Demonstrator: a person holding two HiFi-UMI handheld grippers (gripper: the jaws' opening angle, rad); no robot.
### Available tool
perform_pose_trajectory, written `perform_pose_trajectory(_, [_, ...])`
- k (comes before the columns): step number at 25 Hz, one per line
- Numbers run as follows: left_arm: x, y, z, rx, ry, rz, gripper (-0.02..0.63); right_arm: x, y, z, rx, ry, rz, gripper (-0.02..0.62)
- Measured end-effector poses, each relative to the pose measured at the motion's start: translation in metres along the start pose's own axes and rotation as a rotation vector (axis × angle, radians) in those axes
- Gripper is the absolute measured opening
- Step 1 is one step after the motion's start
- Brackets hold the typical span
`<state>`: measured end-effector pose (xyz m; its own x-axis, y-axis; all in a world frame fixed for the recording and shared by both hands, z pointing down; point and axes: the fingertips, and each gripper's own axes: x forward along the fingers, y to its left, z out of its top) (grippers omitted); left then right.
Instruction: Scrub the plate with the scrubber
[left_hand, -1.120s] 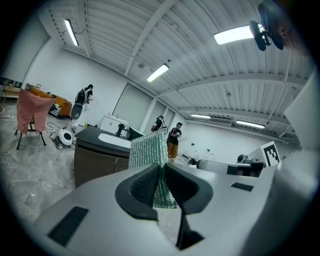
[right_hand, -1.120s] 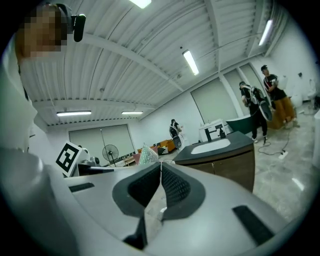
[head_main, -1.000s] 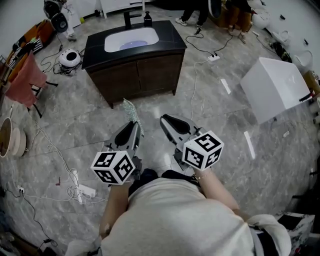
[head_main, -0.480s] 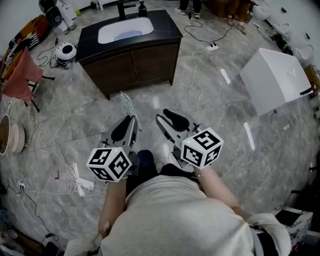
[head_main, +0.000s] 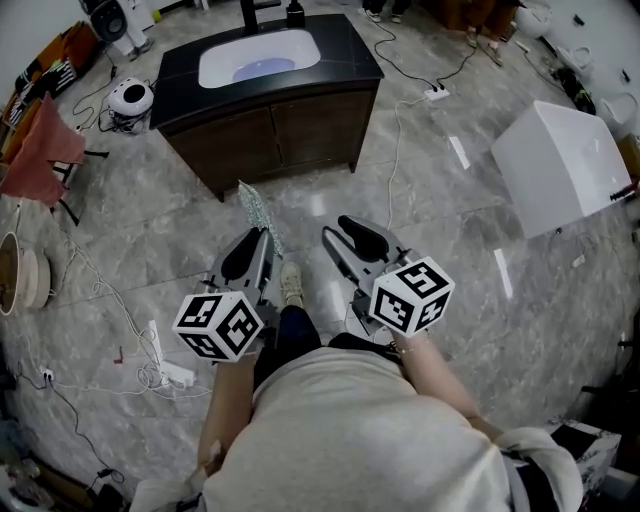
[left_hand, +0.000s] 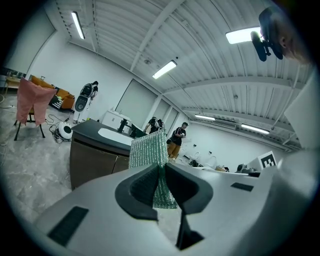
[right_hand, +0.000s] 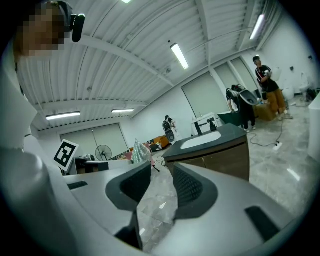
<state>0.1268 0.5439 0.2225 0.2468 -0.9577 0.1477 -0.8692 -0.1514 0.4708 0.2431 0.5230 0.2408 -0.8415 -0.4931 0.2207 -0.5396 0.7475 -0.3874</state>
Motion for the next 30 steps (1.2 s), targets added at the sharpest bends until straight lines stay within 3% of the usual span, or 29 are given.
perform_pose_trajectory(7, [0.066, 0.057, 0.045, -0.004, 0.000, -0.014, 0.063, 0.083, -0.034, 0.032, -0.035, 0.040, -0.014, 0.135])
perform_pose_trajectory(15, [0.141, 0.118, 0.103, 0.029, 0.006, -0.052, 0.063, 0.169, -0.080, 0.081, -0.034, 0.006, -0.078, 0.137])
perform_pose_trajectory(23, [0.190, 0.161, 0.129, 0.015, 0.021, -0.073, 0.063, 0.227, -0.108, 0.103, -0.025, 0.015, -0.115, 0.138])
perform_pose_trajectory(30, [0.209, 0.189, 0.129, -0.027, 0.044, -0.041, 0.063, 0.261, -0.122, 0.113, -0.020, 0.042, -0.097, 0.138])
